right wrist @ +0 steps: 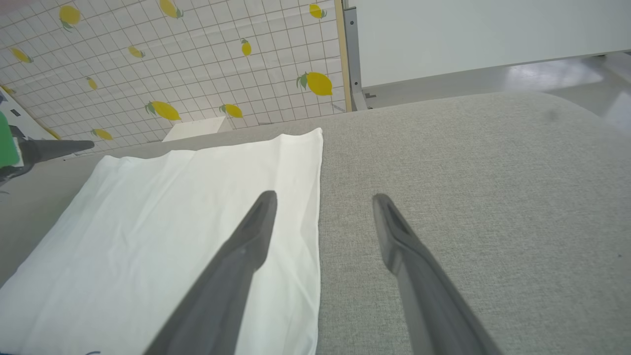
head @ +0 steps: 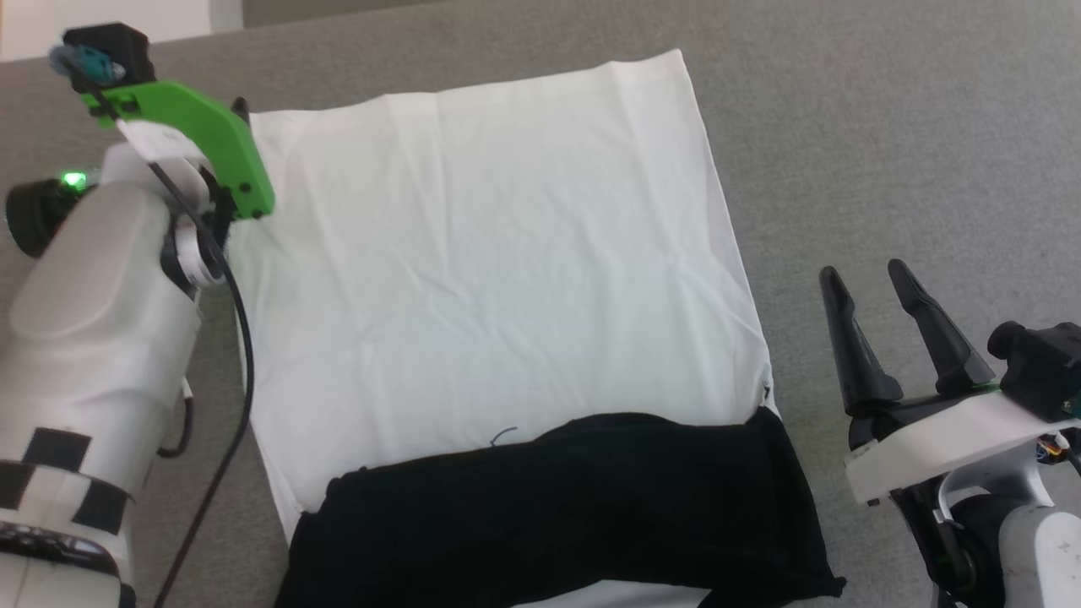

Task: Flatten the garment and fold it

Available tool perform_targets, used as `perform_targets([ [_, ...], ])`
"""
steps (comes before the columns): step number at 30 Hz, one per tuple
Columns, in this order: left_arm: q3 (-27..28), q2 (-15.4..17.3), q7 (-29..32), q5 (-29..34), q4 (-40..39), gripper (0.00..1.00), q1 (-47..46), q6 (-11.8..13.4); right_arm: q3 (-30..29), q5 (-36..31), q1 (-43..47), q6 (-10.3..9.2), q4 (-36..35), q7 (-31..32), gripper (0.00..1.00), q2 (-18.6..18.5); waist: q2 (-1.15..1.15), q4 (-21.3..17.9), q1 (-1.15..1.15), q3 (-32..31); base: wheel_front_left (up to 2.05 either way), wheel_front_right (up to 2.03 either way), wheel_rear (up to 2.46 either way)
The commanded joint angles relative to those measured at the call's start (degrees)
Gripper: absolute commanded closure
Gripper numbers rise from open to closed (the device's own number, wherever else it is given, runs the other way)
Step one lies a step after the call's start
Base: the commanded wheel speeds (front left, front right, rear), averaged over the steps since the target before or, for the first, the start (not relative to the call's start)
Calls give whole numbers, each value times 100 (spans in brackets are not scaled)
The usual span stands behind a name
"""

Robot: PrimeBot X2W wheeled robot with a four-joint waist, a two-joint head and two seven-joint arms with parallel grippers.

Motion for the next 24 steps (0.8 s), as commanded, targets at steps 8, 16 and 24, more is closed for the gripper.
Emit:
perform_targets([
  [8, -78, 200, 746, -46, 585, 0, -580, 136, 198, 59, -220, -9, 176, -246, 0, 1, 46, -427, 0, 645, 0, 0, 0],
  [16, -357, 269, 1920, -48, 841, 0, -596, 228, 251, 96, -282, -9, 323, -338, 0, 1, 46, -423, 0, 640, 0, 0, 0],
  [24, -415, 396, 2424, -163, 517, 100, -439, 190, 242, 74, -335, -9, 344, -323, 0, 1, 46, -372, 0, 612, 0, 0, 0],
])
